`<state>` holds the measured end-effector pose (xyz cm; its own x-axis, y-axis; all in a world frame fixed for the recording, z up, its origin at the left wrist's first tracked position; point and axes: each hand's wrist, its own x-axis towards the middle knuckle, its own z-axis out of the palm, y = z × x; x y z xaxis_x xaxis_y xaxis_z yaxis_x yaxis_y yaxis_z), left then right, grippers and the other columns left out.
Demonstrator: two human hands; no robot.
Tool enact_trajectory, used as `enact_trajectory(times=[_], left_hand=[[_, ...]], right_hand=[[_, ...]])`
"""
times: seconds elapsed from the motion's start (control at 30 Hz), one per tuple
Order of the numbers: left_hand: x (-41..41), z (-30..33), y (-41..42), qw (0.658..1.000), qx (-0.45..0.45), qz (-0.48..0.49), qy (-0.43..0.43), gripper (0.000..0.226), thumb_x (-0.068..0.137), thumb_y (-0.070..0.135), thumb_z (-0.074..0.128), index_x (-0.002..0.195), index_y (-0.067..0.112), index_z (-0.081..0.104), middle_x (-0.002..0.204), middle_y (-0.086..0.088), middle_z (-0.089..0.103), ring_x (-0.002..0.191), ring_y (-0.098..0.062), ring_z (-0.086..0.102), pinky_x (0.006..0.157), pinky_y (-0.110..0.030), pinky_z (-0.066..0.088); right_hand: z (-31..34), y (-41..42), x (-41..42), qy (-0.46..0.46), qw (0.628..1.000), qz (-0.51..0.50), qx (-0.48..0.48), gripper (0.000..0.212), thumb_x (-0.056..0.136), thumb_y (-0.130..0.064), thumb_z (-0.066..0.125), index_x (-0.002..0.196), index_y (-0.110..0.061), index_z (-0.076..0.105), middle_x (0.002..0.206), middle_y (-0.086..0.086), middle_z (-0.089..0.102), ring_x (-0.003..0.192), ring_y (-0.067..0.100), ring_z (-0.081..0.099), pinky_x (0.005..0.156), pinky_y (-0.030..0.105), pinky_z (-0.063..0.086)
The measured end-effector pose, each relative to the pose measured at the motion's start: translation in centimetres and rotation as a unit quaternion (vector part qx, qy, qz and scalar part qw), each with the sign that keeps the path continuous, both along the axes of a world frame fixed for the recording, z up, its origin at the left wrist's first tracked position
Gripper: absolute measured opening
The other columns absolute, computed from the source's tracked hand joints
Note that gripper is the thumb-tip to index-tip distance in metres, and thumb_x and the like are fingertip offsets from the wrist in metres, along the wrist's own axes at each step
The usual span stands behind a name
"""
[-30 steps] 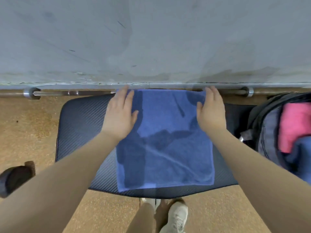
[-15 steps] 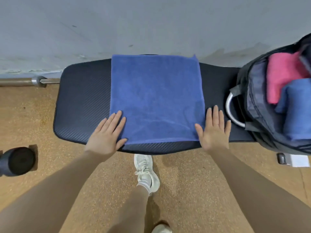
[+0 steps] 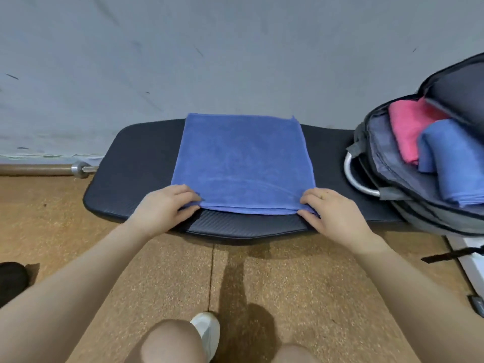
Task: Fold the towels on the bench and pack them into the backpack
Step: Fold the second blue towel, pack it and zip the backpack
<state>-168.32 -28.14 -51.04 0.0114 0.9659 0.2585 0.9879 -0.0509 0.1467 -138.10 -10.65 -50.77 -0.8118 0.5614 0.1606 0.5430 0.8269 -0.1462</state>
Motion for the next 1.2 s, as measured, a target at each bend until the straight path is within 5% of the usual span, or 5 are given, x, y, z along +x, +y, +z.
enact_trajectory(times=[0.3, 0.47, 0.6, 0.87, 1.2], left_hand=[[-0.9, 1.9, -2.0, 0.999, 0.013, 0.027, -0.019, 0.031, 0.081, 0.025, 0.038, 0.085, 0.014, 0.067, 0.071, 0.002, 0.060, 0.064, -0.010, 0.051, 0.044, -0.009, 0.025], [-1.3, 1.1, -3.2, 0.998, -0.054, -0.022, 0.022, 0.028, 0.080, 0.032, 0.045, 0.086, 0.019, 0.068, 0.073, 0.002, 0.060, 0.060, -0.019, 0.059, 0.047, -0.024, 0.046], [-0.9, 0.7, -2.4, 0.998, -0.021, 0.019, 0.047, 0.043, 0.085, 0.042, 0.041, 0.113, 0.014, 0.059, 0.107, -0.006, 0.063, 0.091, -0.025, 0.061, 0.076, -0.032, 0.050], [-0.5, -2.3, -1.8, 0.991, -0.118, -0.024, 0.062, 0.083, 0.087, 0.069, 0.007, 0.143, 0.011, 0.027, 0.150, -0.004, 0.023, 0.138, -0.024, 0.021, 0.110, -0.026, 0.005], [-1.6, -1.3, -3.8, 0.992, -0.024, -0.062, 0.107, 0.070, 0.045, 0.037, 0.090, 0.108, 0.014, 0.068, 0.110, -0.001, 0.070, 0.093, -0.016, 0.069, 0.066, -0.025, 0.055]], right_hand=[[0.7, -0.2, -0.2, -0.007, 0.999, -0.010, 0.041, 0.032, 0.090, -0.026, 0.036, 0.081, -0.009, 0.061, 0.076, 0.004, 0.064, 0.074, 0.028, 0.062, 0.052, 0.033, 0.049], [1.7, -0.8, 0.9, -0.081, 0.994, 0.042, 0.062, 0.038, 0.083, -0.037, 0.034, 0.063, -0.018, 0.060, 0.078, -0.006, 0.066, 0.072, 0.021, 0.064, 0.059, 0.027, 0.041], [1.8, -2.5, -2.8, -0.022, 0.996, 0.013, 0.086, 0.046, 0.087, -0.039, 0.032, 0.096, -0.014, 0.069, 0.107, 0.005, 0.070, 0.099, 0.025, 0.067, 0.082, 0.039, 0.053], [-1.7, -4.9, -5.4, -0.115, 0.991, 0.059, -0.021, 0.092, 0.070, -0.071, -0.008, 0.148, -0.023, 0.001, 0.157, -0.007, -0.005, 0.145, 0.012, -0.004, 0.115, 0.029, -0.008], [-1.4, -2.9, 1.2, -0.088, 0.996, -0.019, -0.009, 0.072, 0.074, -0.027, 0.075, 0.137, -0.014, 0.043, 0.146, 0.003, 0.040, 0.134, 0.024, 0.041, 0.108, 0.036, 0.034]])
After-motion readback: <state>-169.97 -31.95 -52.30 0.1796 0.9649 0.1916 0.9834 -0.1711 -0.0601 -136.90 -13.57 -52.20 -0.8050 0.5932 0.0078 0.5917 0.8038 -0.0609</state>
